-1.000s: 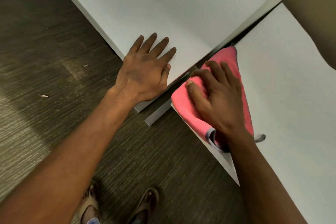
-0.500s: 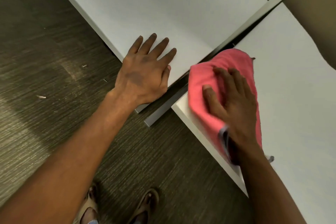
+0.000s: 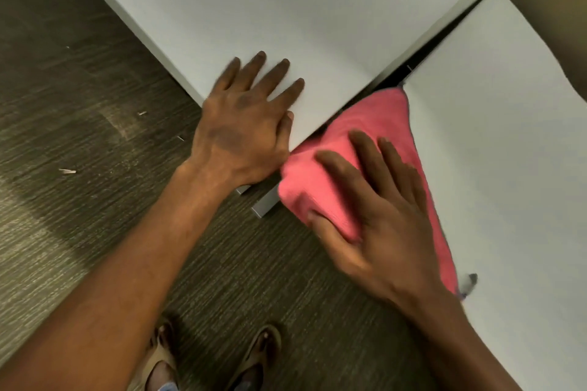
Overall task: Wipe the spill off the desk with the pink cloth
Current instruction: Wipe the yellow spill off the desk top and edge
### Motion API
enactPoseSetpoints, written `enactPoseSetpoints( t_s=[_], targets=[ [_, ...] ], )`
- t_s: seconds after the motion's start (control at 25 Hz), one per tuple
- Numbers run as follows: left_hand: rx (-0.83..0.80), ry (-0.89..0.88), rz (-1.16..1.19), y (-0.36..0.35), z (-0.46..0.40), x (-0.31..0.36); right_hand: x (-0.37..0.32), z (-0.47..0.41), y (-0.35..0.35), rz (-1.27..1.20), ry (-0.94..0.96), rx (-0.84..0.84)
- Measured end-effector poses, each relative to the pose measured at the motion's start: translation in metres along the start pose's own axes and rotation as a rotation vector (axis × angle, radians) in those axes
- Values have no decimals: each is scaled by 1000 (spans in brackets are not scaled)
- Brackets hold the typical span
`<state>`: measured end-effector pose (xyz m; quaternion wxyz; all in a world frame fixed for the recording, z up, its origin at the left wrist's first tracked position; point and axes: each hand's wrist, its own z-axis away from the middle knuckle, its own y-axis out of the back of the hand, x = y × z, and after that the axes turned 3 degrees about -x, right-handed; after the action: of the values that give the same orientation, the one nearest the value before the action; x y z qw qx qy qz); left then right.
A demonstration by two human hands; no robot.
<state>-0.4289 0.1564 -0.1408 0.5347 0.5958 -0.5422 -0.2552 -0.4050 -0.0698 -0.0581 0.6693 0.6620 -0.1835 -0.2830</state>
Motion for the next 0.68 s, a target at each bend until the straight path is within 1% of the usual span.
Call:
enactPoseSetpoints(
  t_s=[0.08, 0.16, 0.24, 0.36, 0.48, 0.6, 0.68],
  targets=[
    [18, -19, 27, -1, -1, 1, -21, -23, -6, 50, -92, -2],
    [21, -19, 20, 0, 1, 1, -36, -41, -9, 51, -99, 17],
    [1, -18, 17, 3, 2, 2, -33, -36, -10, 24, -39, 24],
    [-30, -30, 9, 5, 1, 1, -13, -3, -11, 24, 57, 2],
    [-14, -29, 19, 2, 1, -1, -1, 11, -11, 51, -7, -25],
    [-2, -23, 16, 1, 2, 0, -17, -14, -8, 58, -105, -40],
    [-6, -22, 16, 1, 0, 1, -35, -34, -9, 54, -96, -44]
  ],
)
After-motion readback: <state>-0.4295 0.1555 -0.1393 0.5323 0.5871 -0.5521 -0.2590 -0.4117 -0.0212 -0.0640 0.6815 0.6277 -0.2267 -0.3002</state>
